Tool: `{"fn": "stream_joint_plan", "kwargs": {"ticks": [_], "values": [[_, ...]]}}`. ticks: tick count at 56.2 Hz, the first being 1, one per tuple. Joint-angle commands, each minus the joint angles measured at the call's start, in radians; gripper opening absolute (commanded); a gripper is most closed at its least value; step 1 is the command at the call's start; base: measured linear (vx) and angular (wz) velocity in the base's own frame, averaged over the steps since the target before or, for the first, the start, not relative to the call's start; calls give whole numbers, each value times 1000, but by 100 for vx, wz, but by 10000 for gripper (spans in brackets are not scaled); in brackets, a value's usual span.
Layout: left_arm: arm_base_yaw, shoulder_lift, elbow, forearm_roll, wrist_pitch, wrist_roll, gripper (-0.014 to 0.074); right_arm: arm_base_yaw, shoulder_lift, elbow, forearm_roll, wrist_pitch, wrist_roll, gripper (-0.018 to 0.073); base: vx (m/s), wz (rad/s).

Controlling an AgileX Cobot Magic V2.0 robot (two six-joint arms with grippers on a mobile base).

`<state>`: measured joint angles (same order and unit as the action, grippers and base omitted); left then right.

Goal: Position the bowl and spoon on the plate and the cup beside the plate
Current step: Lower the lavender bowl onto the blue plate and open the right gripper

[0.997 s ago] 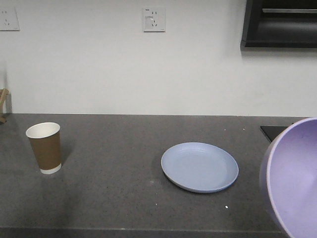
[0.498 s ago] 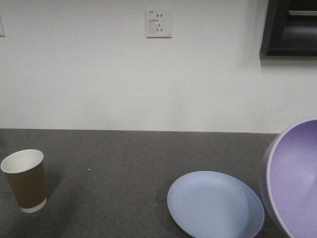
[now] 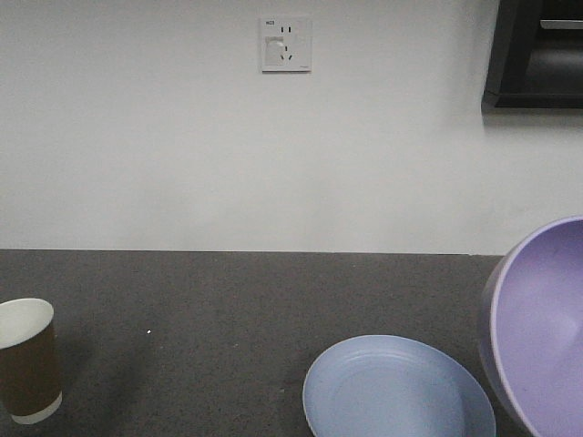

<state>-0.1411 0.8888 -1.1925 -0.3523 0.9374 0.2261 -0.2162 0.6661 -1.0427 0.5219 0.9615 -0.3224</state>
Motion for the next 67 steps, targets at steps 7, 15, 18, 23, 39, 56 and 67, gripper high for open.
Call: {"fn": "stream_joint_plan", "kwargs": {"ticks": [7, 15, 18, 23, 39, 56, 67], "values": [[-5, -6, -27, -31, -78, -1, -3, 0, 4, -28, 30, -71, -6, -9, 0, 0], [-5, -10, -27, -31, -79, -1, -3, 0, 4, -28, 30, -71, -6, -9, 0, 0], [-5, -10, -27, -31, -79, -1, -3, 0, 4, -28, 30, -71, -6, -9, 0, 0], [-5, -10, -27, -31, -79, -1, -3, 0, 13, -28, 36, -71, -6, -9, 0, 0], [-5, -7, -27, -32, -78, -1, -3, 0, 102, -28, 117, -55, -6, -9, 0, 0], [-5, -3, -27, -31, -104, -1, -3, 0, 270, -28, 195, -55, -56, -9, 0, 0], [-5, 44, -27, -32, -76, -2, -3, 50, 442, -68, 161, -54, -98, -9, 0, 0]]}}
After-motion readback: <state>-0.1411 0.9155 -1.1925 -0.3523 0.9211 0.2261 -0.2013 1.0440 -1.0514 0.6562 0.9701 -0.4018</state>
